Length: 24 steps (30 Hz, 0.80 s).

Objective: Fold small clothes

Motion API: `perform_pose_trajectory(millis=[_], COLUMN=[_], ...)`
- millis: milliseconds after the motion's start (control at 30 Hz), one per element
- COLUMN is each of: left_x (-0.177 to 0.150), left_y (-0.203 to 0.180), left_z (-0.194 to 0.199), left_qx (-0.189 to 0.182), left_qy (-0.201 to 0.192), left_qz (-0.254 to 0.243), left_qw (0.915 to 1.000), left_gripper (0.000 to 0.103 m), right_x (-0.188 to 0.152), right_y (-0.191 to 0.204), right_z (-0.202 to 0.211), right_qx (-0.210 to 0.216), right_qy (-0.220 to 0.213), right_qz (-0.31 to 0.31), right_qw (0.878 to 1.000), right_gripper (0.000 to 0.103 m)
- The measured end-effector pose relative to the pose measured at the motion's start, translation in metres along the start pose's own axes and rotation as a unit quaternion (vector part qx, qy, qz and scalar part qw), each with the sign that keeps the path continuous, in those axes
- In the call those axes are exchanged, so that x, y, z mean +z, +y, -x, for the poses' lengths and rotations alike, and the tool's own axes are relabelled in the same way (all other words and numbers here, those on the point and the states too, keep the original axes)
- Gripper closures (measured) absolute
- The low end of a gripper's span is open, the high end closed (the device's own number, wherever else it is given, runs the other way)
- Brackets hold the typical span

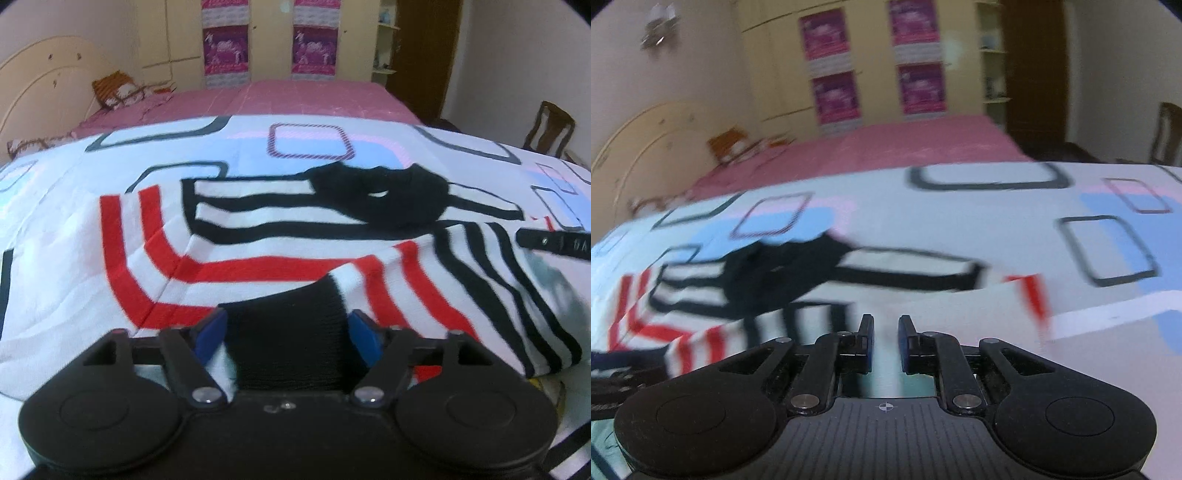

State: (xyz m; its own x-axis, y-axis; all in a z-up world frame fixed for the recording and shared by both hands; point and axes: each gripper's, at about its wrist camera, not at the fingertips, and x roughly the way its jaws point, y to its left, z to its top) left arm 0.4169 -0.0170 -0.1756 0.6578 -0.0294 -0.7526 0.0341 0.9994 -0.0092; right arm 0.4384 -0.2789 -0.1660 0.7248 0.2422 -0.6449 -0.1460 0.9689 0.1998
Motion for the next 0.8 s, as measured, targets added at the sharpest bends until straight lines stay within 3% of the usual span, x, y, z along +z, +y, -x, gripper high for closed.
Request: perform_pose_trajectory(millis=[100, 367, 400, 433, 467, 667, 767, 800], left_x=[0.0, -0.001, -0.002, -0.002, -0.002, -0.001, -0.002, -0.002], left_y=[0.007, 0.006, 0.006, 0.006, 0.006, 0.009, 0.009, 0.01], left_z=[-0.003, -0.003, -0.003, -0.003, -0.003, 0.0, 0.001, 0.002], left_qx=[-0.009, -0.007, -0.007, -0.007, -0.008, -0.011, -0.012, -0.012], left_qy=[0.003, 0.001, 0.0, 0.0, 0.0, 0.004, 0.005, 0.005], left_qz=[0.012, 0.001, 0.001, 0.0, -0.001, -0.005, -0.011, -0.012], left_qw=[0.9999, 1.0, 1.0, 1.0, 1.0, 0.9999, 0.9999, 0.9998], left_gripper=[0.021, 0.019, 0.019, 0.019, 0.018, 0.019, 0.019, 0.019], right_x=[-0.005, -0.009, -0.012, -0.016, -0.023, -0.028, -0.043, -0.048], right_y=[0.018, 0.035, 0.038, 0.041, 0.043, 0.055, 0.066, 0.067], right_z=[-0.011, -0.015, -0.011, -0.012, -0.015, 0.008, -0.002, 0.0], right_qx=[0.021, -0.023, -0.022, -0.023, -0.026, -0.024, -0.025, -0.027], right_qy=[0.018, 0.025, 0.019, 0.027, 0.036, 0.004, 0.04, 0.027], right_qz=[-0.009, 0.018, 0.022, 0.031, 0.043, 0.049, 0.078, 0.084], right_qw=[1.0, 0.999, 0.999, 0.999, 0.998, 0.998, 0.996, 0.996], right_gripper=[0.089, 0.087, 0.075, 0.048, 0.044, 0.044, 0.044, 0.044])
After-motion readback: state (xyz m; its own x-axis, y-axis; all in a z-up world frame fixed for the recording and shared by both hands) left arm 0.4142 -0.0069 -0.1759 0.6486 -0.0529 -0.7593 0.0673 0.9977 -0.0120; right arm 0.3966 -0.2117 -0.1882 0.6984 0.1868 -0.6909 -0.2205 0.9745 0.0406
